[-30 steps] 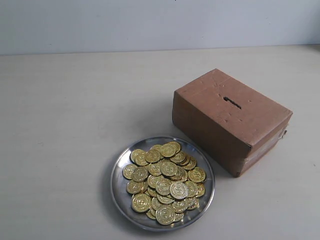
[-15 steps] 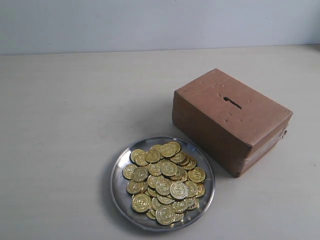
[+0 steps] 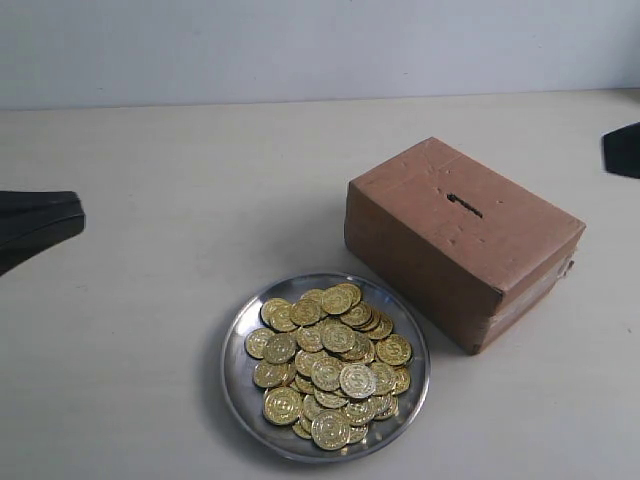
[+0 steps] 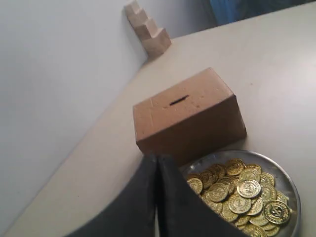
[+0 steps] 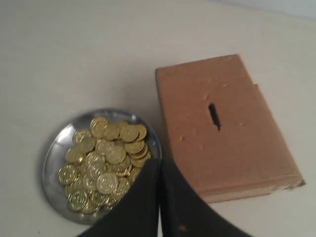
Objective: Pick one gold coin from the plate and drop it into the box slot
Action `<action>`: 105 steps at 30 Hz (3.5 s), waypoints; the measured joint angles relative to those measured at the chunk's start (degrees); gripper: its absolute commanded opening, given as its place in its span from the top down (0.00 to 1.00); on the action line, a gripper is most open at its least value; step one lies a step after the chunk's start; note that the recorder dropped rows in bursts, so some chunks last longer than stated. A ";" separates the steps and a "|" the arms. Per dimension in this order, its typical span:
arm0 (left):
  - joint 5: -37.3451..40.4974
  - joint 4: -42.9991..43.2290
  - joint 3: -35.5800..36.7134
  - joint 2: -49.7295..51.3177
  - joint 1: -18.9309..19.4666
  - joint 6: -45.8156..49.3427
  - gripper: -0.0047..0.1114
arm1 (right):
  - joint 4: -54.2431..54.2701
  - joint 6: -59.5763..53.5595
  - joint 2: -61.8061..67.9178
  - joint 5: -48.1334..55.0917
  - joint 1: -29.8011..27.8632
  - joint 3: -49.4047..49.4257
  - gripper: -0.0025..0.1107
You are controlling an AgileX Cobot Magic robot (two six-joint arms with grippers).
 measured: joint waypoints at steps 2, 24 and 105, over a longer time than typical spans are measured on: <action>-0.29 0.31 -0.48 3.44 -0.11 0.14 0.96 | 1.17 -2.93 4.19 0.28 1.69 -0.59 0.98; 2.44 0.86 -0.89 24.02 -7.07 20.61 0.96 | 7.12 -20.14 43.74 10.10 14.23 -14.46 0.69; 39.14 1.05 -19.80 62.17 -24.25 36.35 0.96 | -18.84 -2.59 24.46 10.72 14.23 -13.61 0.98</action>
